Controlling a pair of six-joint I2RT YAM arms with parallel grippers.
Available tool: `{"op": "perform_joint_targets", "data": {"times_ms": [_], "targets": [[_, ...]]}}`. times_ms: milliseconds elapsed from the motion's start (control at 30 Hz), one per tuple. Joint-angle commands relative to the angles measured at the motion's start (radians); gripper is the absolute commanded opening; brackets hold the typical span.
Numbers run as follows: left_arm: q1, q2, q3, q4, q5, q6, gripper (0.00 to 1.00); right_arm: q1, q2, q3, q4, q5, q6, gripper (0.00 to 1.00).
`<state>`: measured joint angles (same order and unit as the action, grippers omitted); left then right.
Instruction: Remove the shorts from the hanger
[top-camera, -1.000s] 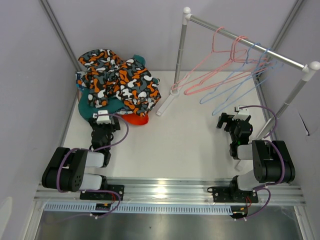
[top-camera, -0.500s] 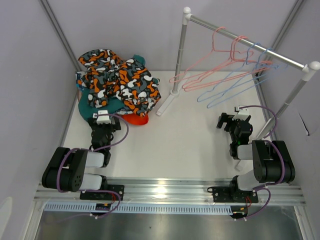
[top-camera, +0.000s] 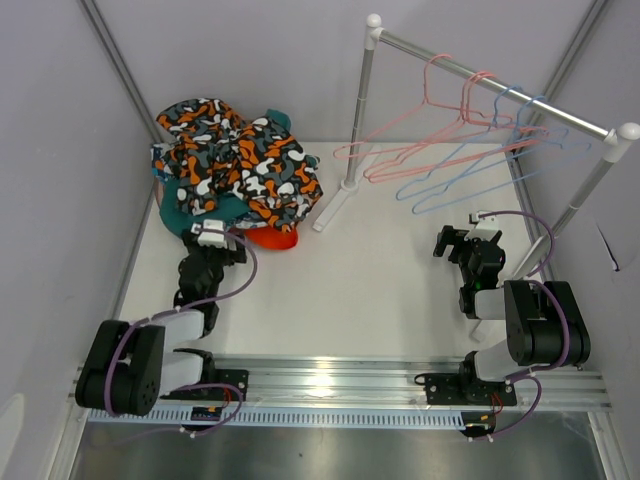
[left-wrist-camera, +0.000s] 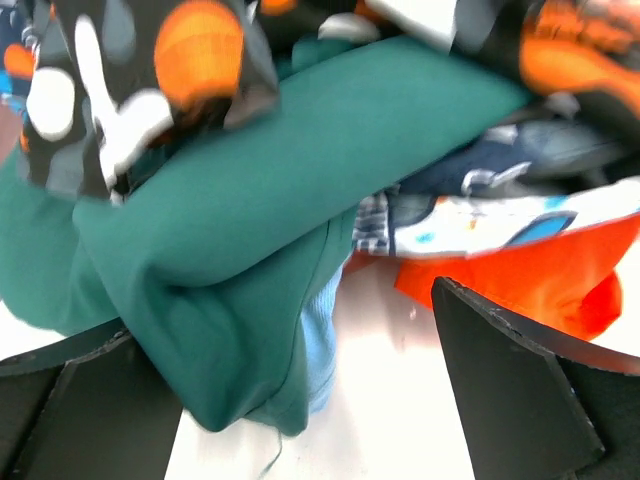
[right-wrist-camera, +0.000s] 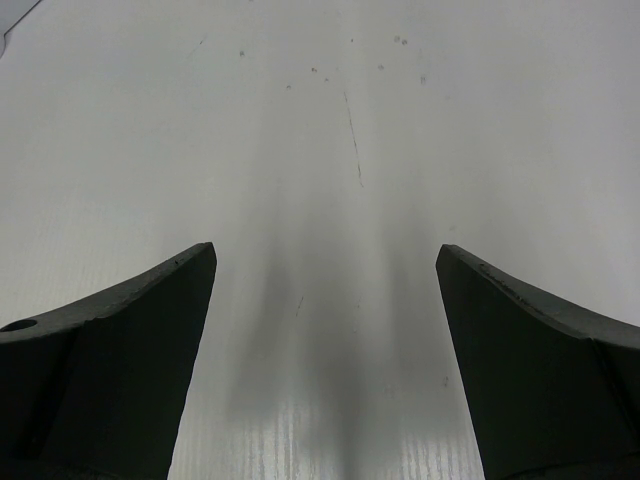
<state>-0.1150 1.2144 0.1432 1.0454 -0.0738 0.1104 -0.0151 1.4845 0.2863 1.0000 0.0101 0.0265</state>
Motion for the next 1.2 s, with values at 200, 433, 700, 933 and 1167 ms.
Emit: {"op": "perform_joint_targets", "data": {"times_ms": [200,433,700,933,1167], "targets": [[0.006,-0.301,0.217,-0.522,0.182,0.127,0.96,-0.003,-0.012,-0.001,0.025,0.001,0.001,1.00],[0.006,-0.385,0.424,-0.992,0.402,0.169,0.79,-0.002,-0.012,0.001,0.025,0.002,0.003,0.99],[0.057,-0.208,0.812,-1.603,0.837,0.342,0.99,-0.003,-0.012,0.001,0.025,0.002,0.003,0.99],[0.090,-0.256,0.875,-1.575,1.054,0.192,0.00,-0.003,-0.012,0.001,0.026,0.002,0.003,0.99],[0.090,-0.340,0.894,-1.489,1.108,0.052,0.99,-0.003,-0.012,0.001,0.025,0.001,0.003,0.99]]}}
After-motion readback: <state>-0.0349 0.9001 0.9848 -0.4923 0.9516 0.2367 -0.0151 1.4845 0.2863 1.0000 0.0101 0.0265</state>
